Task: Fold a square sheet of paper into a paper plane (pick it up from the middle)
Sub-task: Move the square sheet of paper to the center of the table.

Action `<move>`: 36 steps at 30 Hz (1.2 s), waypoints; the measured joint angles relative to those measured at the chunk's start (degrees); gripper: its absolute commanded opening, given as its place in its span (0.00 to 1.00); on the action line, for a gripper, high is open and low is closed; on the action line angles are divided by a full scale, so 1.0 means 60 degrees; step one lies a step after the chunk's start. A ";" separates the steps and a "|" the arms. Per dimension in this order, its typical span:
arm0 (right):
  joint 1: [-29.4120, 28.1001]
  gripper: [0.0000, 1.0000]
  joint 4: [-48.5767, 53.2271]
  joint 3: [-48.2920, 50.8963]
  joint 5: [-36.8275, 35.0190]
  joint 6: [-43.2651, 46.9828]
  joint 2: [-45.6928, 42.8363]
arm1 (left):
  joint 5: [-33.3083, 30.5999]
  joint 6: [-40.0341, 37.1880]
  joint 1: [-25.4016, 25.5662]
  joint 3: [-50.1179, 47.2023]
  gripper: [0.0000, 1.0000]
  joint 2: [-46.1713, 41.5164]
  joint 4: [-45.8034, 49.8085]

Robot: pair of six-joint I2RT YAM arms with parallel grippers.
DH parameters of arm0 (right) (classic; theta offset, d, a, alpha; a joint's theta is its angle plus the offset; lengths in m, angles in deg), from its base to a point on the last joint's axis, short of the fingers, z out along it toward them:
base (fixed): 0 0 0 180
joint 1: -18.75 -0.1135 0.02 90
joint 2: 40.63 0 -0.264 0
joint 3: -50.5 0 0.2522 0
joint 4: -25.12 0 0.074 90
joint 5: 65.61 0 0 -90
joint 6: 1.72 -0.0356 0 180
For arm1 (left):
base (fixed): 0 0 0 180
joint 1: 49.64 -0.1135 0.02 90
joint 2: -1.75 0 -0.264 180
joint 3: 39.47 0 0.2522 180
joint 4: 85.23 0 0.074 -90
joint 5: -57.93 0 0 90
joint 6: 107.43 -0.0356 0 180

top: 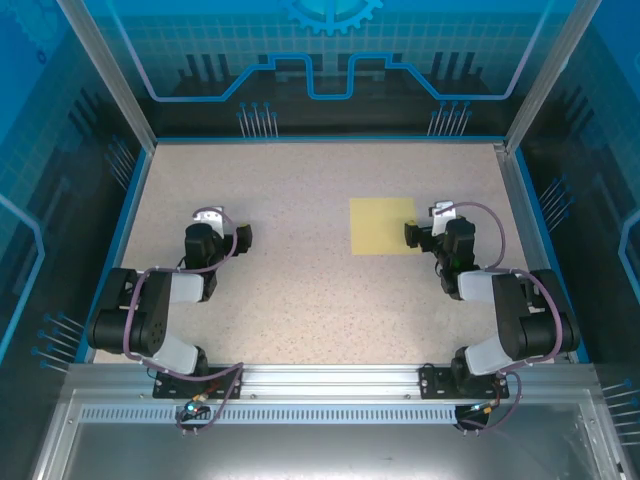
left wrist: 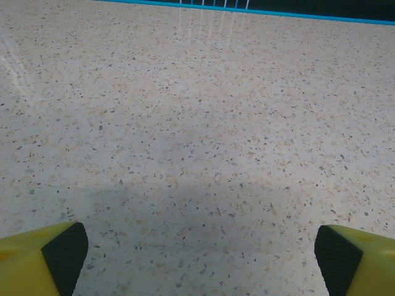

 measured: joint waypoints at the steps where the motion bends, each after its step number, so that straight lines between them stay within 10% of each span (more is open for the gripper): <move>1: 0.0000 1.00 0.0000 0.0000 0.0000 0.0000 0.0000 | 0.0000 0.0000 0.0000 0.0000 0.98 0.0000 0.0000; 28: 0.0000 0.99 0.0131 -0.0007 -0.0007 0.0000 -0.0033 | 0.0004 0.0000 0.0000 0.0000 0.99 0.0000 0.0018; 36: -0.0004 0.99 0.3333 -0.1005 -0.0579 -0.0495 -0.2277 | -0.0299 0.0178 0.0000 0.0568 0.98 -0.1333 0.1840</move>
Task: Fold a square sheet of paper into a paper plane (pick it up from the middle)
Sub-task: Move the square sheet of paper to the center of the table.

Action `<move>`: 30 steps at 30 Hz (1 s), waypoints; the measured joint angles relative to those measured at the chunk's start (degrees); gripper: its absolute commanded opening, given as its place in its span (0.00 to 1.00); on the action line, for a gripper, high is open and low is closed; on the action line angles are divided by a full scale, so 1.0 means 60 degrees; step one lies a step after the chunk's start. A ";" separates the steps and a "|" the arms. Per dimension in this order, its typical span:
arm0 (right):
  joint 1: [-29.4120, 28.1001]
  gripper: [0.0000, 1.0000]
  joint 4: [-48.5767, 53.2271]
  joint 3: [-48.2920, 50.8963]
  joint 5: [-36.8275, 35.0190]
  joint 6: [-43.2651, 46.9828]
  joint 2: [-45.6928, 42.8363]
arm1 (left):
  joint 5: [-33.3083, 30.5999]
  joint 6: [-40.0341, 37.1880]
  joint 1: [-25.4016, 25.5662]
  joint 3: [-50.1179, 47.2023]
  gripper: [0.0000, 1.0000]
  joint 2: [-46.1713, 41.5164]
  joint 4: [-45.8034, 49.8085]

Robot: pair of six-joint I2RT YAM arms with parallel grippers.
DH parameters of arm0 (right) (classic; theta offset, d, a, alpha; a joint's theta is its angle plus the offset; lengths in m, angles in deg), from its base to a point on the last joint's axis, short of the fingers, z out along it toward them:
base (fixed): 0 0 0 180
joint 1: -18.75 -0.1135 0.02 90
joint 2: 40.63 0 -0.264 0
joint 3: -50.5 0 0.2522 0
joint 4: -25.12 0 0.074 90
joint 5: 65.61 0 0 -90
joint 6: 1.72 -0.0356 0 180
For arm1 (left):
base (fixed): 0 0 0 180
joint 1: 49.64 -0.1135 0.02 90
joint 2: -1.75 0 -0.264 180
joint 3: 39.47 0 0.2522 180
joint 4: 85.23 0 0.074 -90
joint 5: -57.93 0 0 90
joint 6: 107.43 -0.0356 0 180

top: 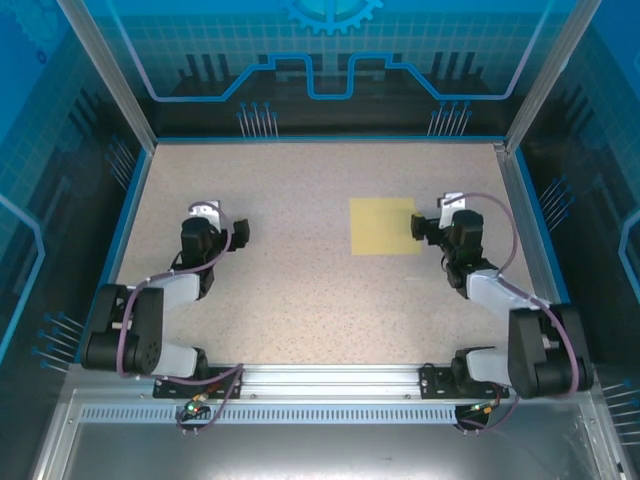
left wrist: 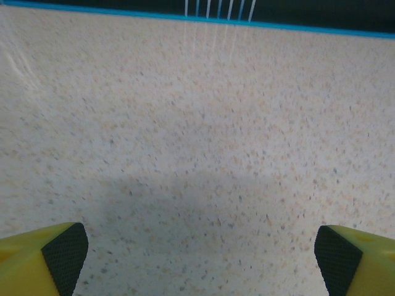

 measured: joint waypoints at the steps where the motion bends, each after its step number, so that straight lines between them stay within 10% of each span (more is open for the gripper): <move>1: -0.0011 0.99 0.0452 -0.0266 -0.0055 -0.0157 -0.0237 | -0.0098 0.0113 0.0000 0.0124 0.98 -0.0248 0.0280; 12: -0.1056 1.00 0.4670 -0.2433 0.1053 -0.2532 -0.0495 | 0.0561 0.2215 0.0000 0.2124 0.98 -0.2728 0.4594; 30: -0.2754 0.99 0.7297 -0.6776 0.1027 -0.5249 0.5544 | 0.2488 0.3632 0.0000 0.3289 0.98 -0.3107 0.7887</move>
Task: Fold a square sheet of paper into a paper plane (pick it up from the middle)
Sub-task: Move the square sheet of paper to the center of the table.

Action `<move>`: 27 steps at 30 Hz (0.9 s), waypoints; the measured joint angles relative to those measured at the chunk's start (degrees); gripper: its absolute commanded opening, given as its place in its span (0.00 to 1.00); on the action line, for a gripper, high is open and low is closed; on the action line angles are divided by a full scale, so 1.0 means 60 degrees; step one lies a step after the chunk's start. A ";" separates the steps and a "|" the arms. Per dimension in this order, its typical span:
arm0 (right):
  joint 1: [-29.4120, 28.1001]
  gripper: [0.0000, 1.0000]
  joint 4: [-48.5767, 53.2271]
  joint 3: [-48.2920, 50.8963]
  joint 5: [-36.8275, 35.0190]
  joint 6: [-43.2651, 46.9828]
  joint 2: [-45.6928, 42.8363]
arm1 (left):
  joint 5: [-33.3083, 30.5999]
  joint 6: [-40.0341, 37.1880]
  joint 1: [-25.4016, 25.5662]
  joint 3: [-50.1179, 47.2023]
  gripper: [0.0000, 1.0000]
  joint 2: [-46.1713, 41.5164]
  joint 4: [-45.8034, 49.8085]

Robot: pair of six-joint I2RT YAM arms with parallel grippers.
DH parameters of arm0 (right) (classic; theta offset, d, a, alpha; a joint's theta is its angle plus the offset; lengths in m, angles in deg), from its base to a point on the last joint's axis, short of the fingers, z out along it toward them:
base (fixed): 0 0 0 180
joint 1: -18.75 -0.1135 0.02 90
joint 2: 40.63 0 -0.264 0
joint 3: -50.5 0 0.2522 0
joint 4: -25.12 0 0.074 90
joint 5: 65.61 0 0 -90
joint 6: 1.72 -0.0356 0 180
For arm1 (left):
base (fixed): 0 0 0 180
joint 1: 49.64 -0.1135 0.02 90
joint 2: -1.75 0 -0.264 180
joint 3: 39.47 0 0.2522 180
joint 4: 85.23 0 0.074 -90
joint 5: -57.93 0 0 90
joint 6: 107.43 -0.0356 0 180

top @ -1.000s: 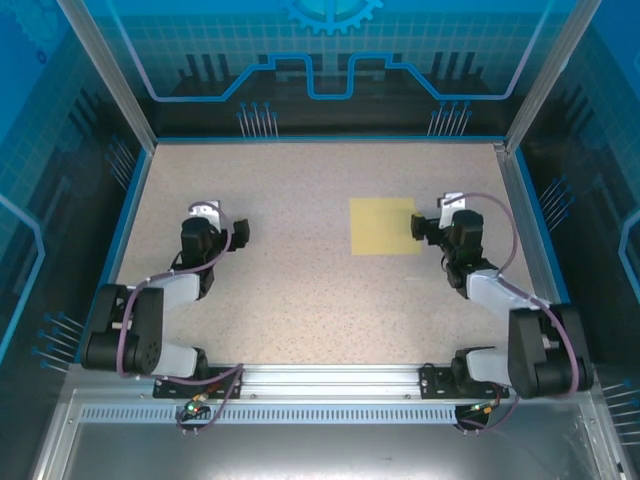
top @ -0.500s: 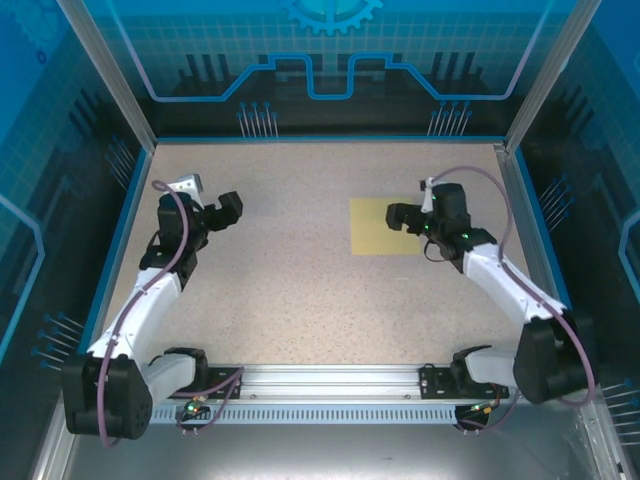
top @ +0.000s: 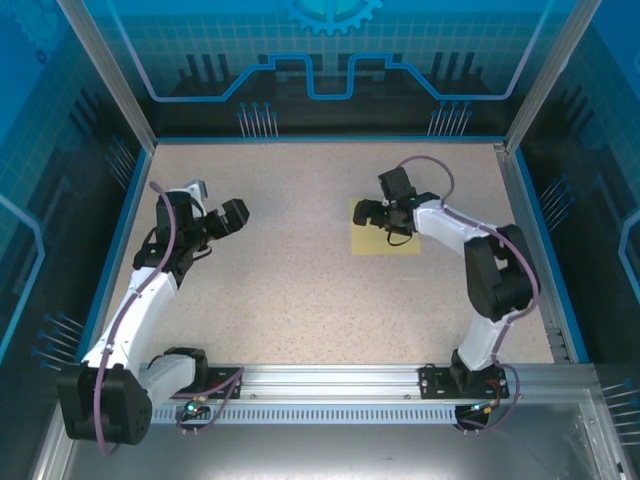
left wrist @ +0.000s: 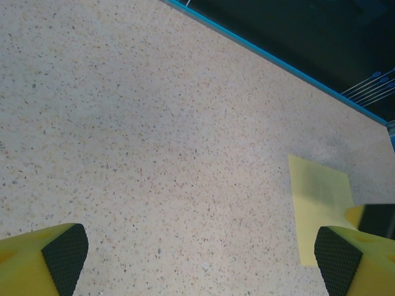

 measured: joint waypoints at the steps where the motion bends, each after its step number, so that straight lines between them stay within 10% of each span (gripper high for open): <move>1: 0.0000 0.99 0.0047 -0.0204 0.0058 -0.0076 0.0317 | 0.0036 0.0000 0.0000 0.0000 0.99 0.0011 0.0018; 16: -0.0058 0.99 -0.0124 -0.0747 0.1031 -0.0306 0.1490 | 0.0142 -0.0004 0.0000 0.0007 0.98 0.0386 0.0120; 27: -0.2149 0.99 -0.0058 0.2903 0.0659 -0.0149 -0.1443 | 0.0364 0.0036 0.0084 0.0146 0.98 0.0470 0.0350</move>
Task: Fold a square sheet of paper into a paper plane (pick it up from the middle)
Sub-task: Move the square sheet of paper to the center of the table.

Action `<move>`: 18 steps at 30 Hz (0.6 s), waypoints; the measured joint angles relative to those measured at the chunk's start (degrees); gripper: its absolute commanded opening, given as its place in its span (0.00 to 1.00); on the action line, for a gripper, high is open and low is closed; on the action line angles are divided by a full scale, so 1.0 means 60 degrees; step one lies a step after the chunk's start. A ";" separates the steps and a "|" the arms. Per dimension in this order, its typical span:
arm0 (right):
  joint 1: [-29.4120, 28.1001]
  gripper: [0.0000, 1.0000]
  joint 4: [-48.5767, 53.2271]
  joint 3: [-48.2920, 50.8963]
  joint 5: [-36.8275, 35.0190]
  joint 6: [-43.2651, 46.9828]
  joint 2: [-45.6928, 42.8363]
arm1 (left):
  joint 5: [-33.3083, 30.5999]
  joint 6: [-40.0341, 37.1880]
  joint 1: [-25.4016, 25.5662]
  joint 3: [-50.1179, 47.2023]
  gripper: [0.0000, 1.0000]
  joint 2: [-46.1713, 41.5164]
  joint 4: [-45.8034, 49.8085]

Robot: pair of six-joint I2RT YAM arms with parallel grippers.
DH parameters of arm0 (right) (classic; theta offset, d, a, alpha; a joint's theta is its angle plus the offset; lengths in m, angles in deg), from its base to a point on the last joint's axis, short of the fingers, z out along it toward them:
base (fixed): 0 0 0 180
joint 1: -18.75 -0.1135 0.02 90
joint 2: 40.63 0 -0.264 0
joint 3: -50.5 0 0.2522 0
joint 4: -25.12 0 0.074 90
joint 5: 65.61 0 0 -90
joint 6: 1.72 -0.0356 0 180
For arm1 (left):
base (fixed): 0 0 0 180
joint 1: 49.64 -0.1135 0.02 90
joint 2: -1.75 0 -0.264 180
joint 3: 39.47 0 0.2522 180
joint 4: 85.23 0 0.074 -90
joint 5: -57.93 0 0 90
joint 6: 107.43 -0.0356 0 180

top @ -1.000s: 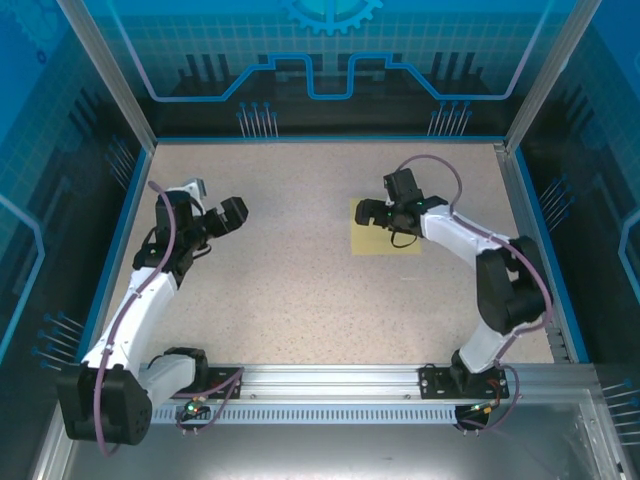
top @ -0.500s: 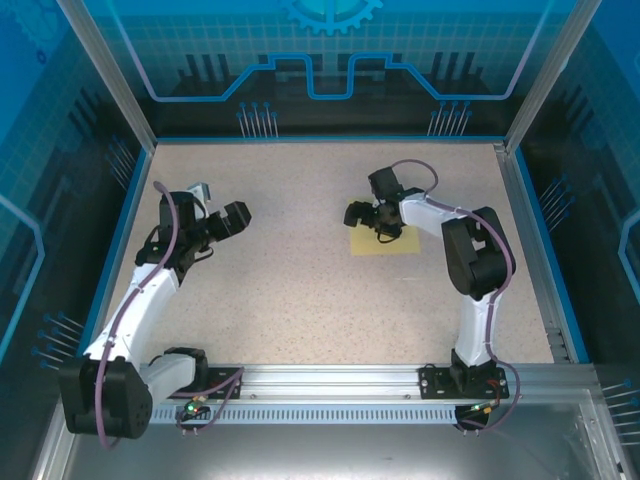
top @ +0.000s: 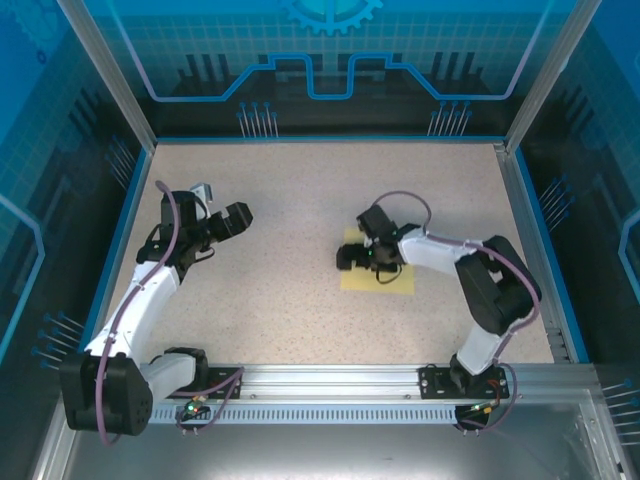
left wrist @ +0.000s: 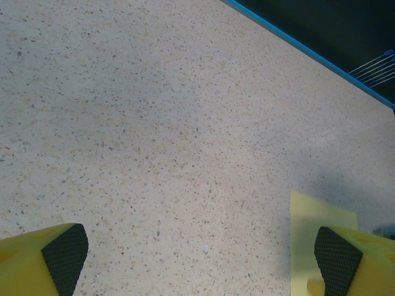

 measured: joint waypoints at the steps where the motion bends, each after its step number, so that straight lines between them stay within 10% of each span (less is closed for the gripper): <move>1: -0.0310 1.00 0.0193 0.0393 -0.0098 -0.0076 -0.0401 | 0.0025 0.0022 0.0087 0.0062 0.98 0.0015 0.0022; 18: -0.0758 0.99 0.3297 0.0659 -0.2353 -0.1330 -0.2878 | 0.0098 0.1468 0.2481 -0.0113 0.98 0.0619 0.0222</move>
